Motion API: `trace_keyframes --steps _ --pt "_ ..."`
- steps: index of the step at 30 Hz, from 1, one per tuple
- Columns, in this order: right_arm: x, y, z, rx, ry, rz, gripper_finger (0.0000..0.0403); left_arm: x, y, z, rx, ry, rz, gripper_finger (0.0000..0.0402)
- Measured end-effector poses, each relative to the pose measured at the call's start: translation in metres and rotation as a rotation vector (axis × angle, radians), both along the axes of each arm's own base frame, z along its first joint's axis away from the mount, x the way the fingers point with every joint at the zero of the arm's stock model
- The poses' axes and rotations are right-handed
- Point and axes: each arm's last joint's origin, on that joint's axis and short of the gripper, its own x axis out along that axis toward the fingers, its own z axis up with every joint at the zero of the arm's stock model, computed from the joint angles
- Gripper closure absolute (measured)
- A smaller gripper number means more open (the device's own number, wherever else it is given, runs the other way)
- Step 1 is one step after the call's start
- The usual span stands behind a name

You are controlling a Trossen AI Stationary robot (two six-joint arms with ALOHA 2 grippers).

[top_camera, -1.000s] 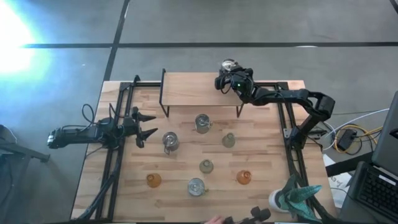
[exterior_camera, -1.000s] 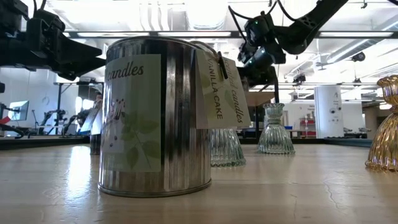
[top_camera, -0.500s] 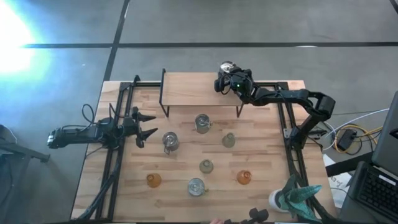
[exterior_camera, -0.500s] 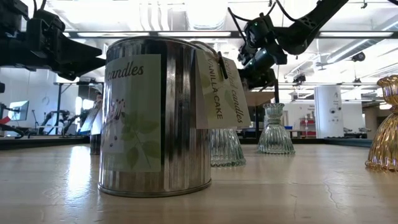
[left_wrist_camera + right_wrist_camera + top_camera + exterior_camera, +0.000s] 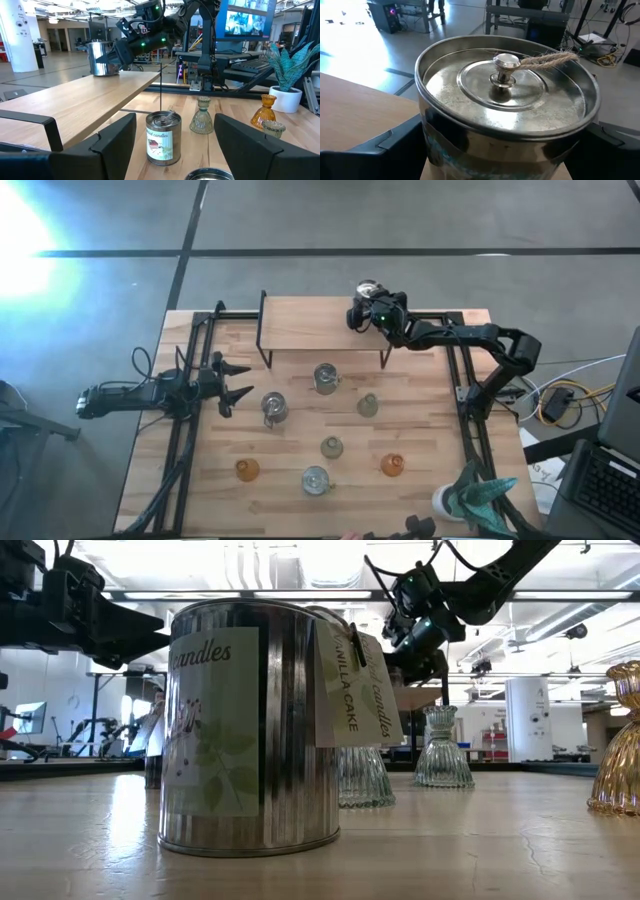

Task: Pick & Place candle stick holders
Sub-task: Put the right brown scented candle on the shelf

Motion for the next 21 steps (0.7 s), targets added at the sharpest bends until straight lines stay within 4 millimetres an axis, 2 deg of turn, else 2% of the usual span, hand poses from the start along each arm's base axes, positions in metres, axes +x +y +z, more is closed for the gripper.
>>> trace_keyframes --steps 21 --pt "-0.0028 0.0022 0.0054 -0.016 0.037 0.045 0.0035 0.0 0.0 0.0 0.0 0.0 0.0 0.0128"
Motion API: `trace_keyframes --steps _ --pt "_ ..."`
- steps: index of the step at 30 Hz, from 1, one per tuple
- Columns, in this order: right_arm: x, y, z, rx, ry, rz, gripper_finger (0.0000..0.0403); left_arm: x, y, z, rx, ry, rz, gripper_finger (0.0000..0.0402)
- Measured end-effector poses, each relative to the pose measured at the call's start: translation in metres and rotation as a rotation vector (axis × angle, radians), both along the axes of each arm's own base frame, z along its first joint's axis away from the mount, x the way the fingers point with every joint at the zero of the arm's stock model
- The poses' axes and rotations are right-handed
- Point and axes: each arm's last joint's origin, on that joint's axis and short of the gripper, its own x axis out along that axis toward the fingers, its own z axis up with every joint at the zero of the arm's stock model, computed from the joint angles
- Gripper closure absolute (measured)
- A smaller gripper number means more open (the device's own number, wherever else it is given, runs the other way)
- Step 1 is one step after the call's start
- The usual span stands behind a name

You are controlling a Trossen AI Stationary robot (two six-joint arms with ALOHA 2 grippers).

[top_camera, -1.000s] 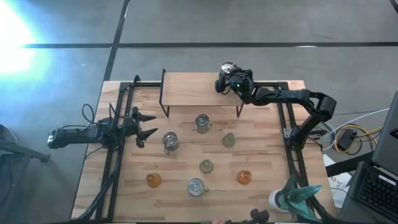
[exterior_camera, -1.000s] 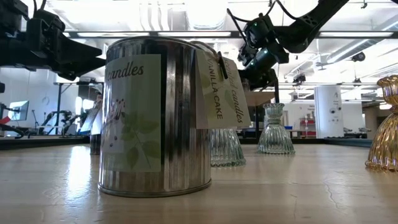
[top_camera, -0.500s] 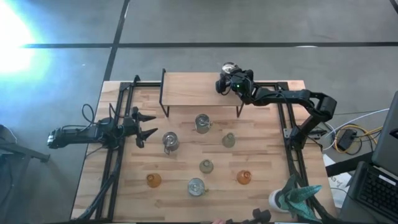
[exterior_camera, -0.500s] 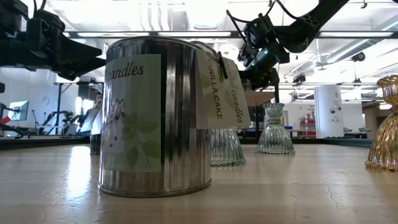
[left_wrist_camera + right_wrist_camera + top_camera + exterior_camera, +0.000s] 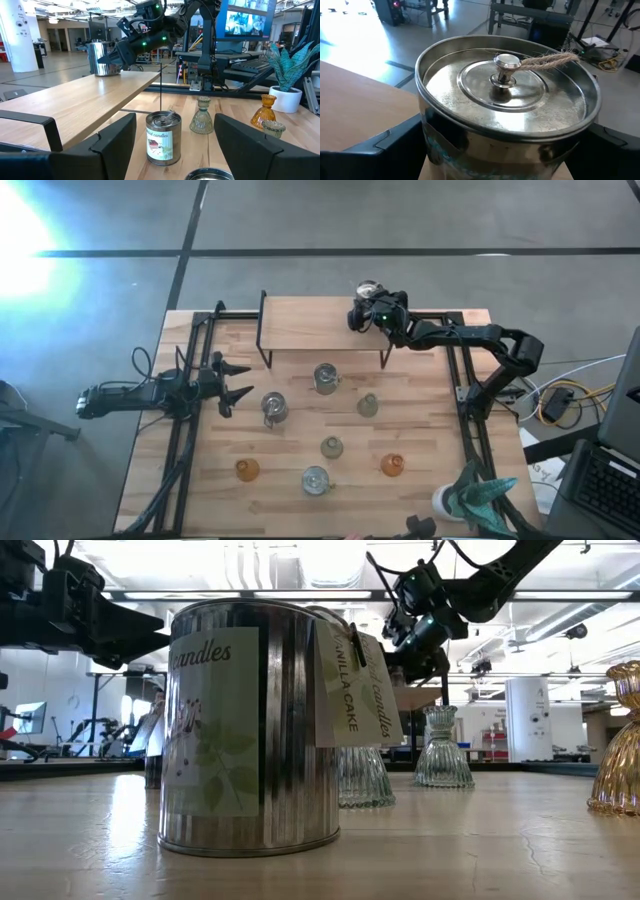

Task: Pick & Place candle stick holders
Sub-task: Put the right brown scented candle on the shelf

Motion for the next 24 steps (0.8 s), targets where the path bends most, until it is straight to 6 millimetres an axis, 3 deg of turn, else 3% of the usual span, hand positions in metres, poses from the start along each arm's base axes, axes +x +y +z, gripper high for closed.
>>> trace_keyframes --steps 12,17,24 --pt "-0.0002 0.0008 -0.0013 0.007 -0.002 0.025 0.0033 0.0 0.0 0.0 0.0 0.0 0.0 0.0128" --pt "-0.0008 0.0 -0.0013 0.006 -0.006 0.023 0.0008 0.0 0.0 0.0 0.0 0.0 0.0 0.0128" --pt "-0.0009 -0.0003 -0.001 0.006 -0.01 0.024 0.0004 0.0 0.0 0.0 0.0 0.0 0.0 0.0128"
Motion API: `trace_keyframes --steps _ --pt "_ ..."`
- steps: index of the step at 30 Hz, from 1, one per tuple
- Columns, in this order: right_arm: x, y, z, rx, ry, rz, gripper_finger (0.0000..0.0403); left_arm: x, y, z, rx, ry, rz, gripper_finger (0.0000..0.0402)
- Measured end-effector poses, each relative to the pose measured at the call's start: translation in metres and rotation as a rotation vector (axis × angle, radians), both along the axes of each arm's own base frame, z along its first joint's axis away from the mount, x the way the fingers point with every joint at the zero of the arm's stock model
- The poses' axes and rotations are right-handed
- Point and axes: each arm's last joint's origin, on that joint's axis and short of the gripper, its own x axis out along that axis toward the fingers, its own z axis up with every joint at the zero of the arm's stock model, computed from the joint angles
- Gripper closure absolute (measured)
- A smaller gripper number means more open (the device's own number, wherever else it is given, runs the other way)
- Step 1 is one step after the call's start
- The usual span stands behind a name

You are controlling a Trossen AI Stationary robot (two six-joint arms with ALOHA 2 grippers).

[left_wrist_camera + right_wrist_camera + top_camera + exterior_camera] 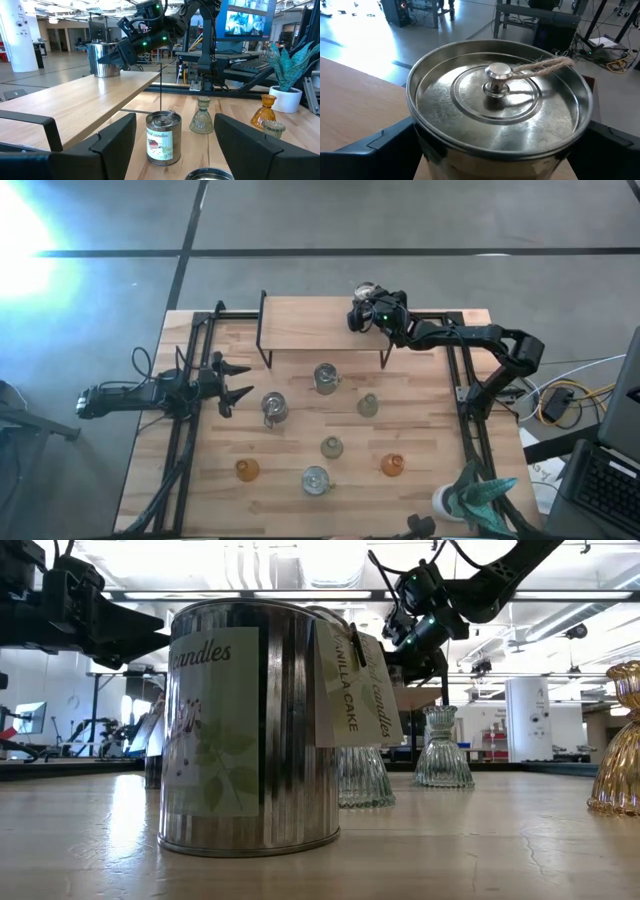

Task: Pick & Place candle stick holders
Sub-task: Put the right brown scented candle on the shelf

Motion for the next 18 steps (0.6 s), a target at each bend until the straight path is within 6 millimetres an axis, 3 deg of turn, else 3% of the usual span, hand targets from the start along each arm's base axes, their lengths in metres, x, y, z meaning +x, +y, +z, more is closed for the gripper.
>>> trace_keyframes --steps 18 --pt "-0.009 0.005 0.024 -0.062 -0.015 0.011 0.0003 0.0 0.0 0.0 0.0 0.0 0.0 0.0128"
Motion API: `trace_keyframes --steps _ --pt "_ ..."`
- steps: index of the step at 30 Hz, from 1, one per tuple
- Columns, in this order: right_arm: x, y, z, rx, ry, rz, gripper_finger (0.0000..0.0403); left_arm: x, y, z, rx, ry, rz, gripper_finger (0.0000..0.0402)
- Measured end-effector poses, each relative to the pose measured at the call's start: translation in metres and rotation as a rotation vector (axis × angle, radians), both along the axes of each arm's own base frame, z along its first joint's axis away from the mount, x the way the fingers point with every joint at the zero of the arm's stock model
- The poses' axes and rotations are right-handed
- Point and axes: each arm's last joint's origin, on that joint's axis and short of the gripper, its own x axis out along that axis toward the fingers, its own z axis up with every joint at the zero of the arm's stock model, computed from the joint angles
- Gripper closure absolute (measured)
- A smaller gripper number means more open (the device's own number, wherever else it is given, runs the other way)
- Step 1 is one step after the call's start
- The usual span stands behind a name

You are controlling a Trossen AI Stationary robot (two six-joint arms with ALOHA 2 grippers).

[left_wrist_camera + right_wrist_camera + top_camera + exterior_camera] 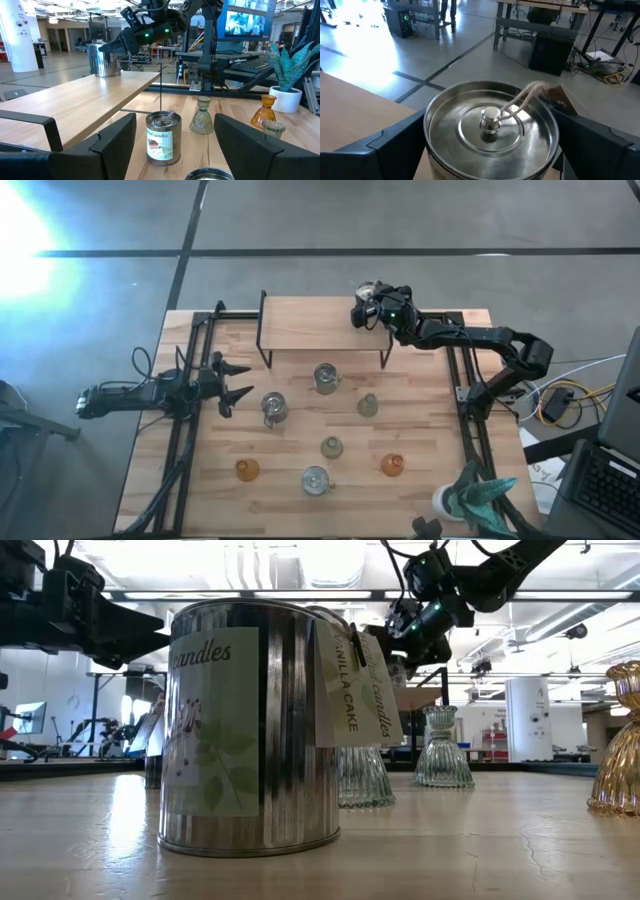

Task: Pick & Place candle stick holders
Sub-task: Put the right brown scented candle on the shelf, then put the top green glass candle holder on the shelf

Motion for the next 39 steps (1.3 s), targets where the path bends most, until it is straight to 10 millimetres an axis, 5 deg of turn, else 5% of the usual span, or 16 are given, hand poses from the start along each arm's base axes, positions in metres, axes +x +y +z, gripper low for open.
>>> trace_keyframes --steps 18,32,39 --pt "-0.009 0.008 0.023 -0.038 -0.059 0.031 0.0003 0.0 0.0 0.0 0.0 0.0 0.0 0.0128" --pt "-0.061 0.05 0.104 -0.369 0.069 0.123 0.0003 0.0 0.0 0.0 0.0 0.0 0.0 0.0128" --pt "-0.098 0.079 0.135 -0.381 -0.139 0.347 0.0003 0.0 0.0 0.0 0.0 0.0 0.0 0.0128"
